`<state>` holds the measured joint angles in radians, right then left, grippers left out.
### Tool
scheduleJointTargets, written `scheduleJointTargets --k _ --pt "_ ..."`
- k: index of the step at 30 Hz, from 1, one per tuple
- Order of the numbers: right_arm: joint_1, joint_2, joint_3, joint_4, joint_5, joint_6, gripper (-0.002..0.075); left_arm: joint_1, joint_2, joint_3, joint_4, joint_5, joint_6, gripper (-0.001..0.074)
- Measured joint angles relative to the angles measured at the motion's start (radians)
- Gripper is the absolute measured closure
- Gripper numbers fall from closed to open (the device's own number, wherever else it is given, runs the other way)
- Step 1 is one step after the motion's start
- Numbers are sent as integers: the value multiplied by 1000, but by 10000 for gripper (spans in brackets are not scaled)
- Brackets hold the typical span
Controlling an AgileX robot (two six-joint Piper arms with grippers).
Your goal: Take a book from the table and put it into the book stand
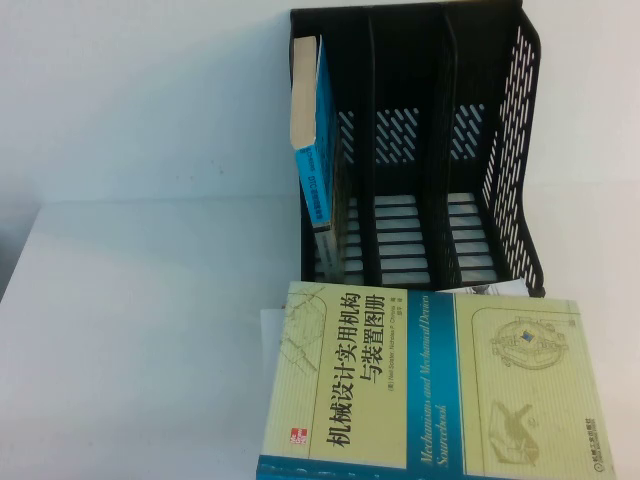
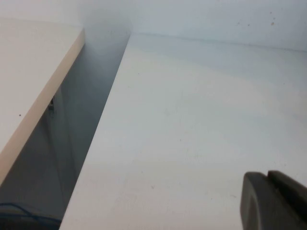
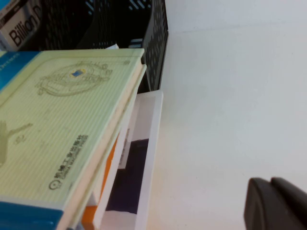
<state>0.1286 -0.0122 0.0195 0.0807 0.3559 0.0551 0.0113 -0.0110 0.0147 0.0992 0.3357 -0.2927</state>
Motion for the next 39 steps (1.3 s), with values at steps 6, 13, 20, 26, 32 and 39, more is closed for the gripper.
scheduleJointTargets --k 6,13,20,26,32,39 --pt "0 0 0 0 0 0 729 0 0 0 0 0 0 738" --pt "0 0 0 0 0 0 729 0 0 0 0 0 0 738" --pt "0 0 0 0 0 0 729 0 0 0 0 0 0 738" --pt "0 0 0 0 0 0 729 0 0 0 0 0 0 738" --pt "0 0 0 0 0 0 729 0 0 0 0 -2 0 738" --pt "0 0 0 0 0 0 729 0 0 0 0 -17 0 738"
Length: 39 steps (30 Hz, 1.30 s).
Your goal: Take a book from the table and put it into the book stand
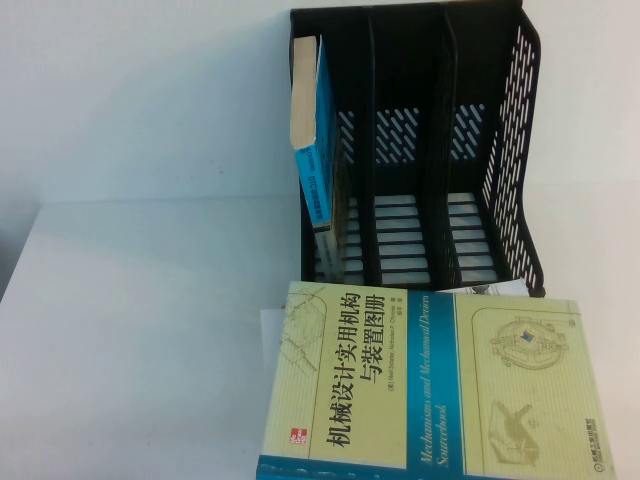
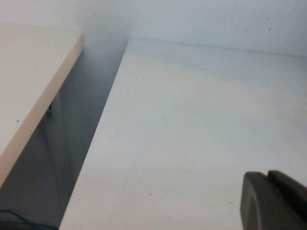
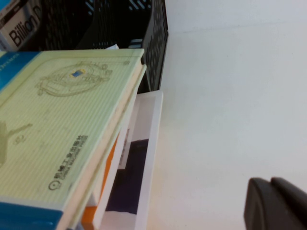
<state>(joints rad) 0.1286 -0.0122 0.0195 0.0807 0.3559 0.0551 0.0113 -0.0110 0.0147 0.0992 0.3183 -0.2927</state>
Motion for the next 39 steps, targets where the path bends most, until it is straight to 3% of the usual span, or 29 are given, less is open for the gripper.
scheduleJointTargets --k 6,16,27,33,39 --pt "0 0 0 0 -17 0 729 0 0 6 -45 -81 0 738" --pt "0 0 7 50 -270 0 729 0 0 6 -220 -496 -72 738" --pt "0 0 7 90 -328 0 729 0 0 6 -227 -557 -83 738" --pt "0 0 9 99 -646 0 729 0 0 6 -236 -695 -166 738" --pt "0 0 9 153 -1064 65 729 0 -3 6 -260 -1039 -184 738"
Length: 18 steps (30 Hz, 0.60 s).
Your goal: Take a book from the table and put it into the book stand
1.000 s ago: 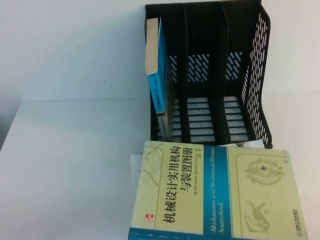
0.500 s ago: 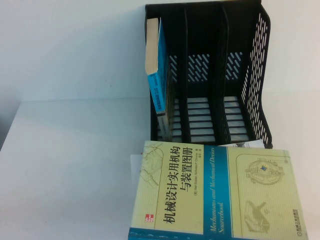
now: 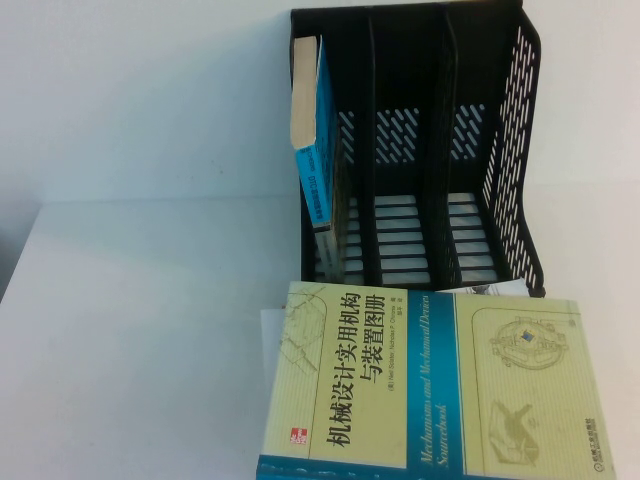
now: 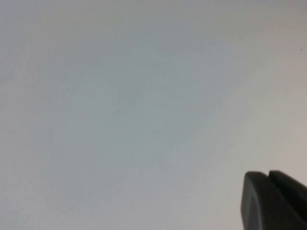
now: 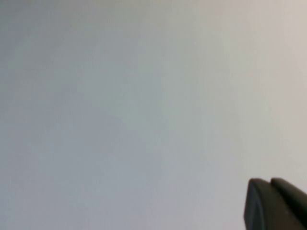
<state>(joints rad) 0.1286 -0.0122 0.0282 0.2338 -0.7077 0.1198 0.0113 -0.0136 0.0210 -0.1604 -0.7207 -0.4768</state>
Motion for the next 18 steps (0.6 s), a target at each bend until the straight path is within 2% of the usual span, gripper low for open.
scheduleJointTargets --k 3,6,13,18 --pt "0 0 -12 15 -48 21 729 0 -2 -2 8 6 -31 738" --pt "0 0 -77 20 -38 15 729 0 -2 -50 60 91 -54 738" --pt "0 0 -327 22 3 -145 729 0 -2 -262 217 164 28 738" --pt "0 53 -488 22 26 -181 729 0 16 -414 250 258 74 738"
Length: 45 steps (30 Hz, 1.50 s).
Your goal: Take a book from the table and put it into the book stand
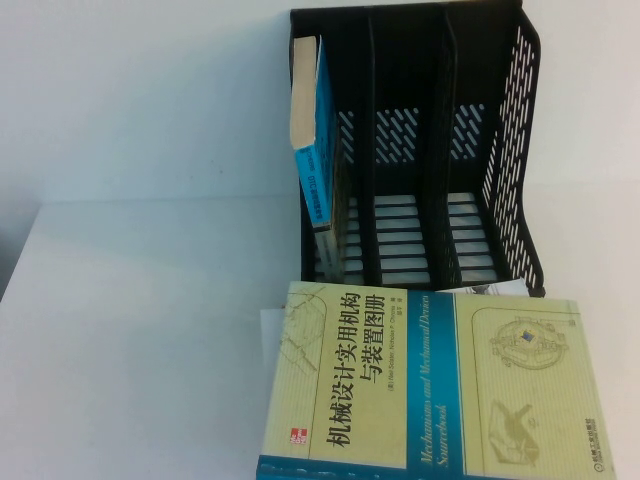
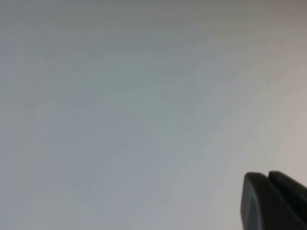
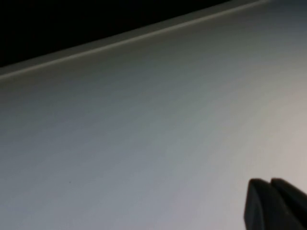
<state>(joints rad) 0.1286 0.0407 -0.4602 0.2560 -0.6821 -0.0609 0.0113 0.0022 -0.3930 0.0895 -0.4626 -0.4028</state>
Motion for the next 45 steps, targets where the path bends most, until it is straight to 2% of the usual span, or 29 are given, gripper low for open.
scheduleJointTargets --k 3,8,11,19,24,29,36,40,45 --pt "0 71 -78 0 65 -6 729 0 61 -96 6 140 7 738" --pt "0 188 -181 0 272 -21 729 0 193 -223 6 360 9 738" --pt "0 270 -207 6 412 -88 729 0 264 -270 6 448 13 738" --pt "-1 543 -213 186 734 -221 729 0 431 -305 -9 770 -29 738" --pt "-1 679 -213 206 869 -262 729 0 502 -305 -67 959 -68 738" --pt "-1 733 -213 201 948 -281 729 0 507 -305 -69 1028 -62 738" --pt "-1 744 -213 188 1088 -291 729 0 503 -305 -100 1037 -57 738" --pt "-1 794 -252 14 1178 -159 729 0 505 -305 -117 1037 -47 738" --pt "-1 928 -374 -438 1351 299 729 0 523 -305 -160 1054 20 738"
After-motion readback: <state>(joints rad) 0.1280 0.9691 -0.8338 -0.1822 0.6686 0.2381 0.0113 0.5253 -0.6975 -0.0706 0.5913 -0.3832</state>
